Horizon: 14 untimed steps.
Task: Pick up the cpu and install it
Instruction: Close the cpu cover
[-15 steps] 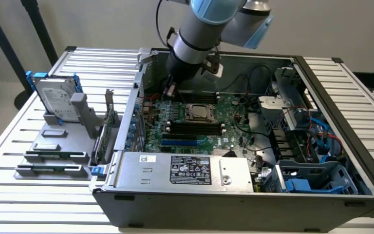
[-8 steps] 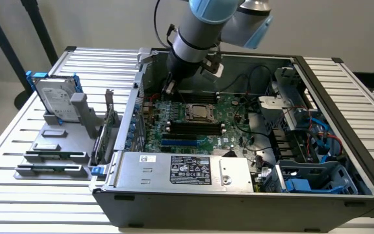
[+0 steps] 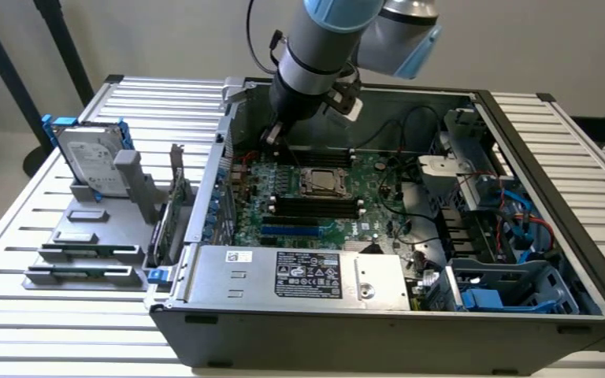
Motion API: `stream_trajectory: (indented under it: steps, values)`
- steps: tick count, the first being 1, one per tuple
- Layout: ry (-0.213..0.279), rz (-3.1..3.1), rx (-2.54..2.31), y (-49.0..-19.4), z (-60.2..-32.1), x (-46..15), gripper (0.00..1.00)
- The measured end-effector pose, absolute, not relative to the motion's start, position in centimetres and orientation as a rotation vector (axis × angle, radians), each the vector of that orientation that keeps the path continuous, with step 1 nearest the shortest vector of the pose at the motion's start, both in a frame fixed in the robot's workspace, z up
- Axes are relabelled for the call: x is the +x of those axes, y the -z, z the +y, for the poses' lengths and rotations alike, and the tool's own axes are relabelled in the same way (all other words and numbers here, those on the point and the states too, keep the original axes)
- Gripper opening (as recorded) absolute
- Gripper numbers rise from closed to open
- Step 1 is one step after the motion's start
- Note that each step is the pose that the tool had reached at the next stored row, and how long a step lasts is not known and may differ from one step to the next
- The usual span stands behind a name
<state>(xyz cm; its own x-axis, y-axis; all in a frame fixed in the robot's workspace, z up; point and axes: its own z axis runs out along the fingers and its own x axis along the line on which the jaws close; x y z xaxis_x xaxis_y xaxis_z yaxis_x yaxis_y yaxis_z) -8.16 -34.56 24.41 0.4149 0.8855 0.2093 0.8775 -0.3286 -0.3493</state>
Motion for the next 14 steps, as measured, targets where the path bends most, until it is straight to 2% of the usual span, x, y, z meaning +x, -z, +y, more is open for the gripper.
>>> stream_trajectory:
  steps: [14]
  values:
    - [0.044, -1.338, -2.326, -24.5, -34.57, -8.29, 0.11]
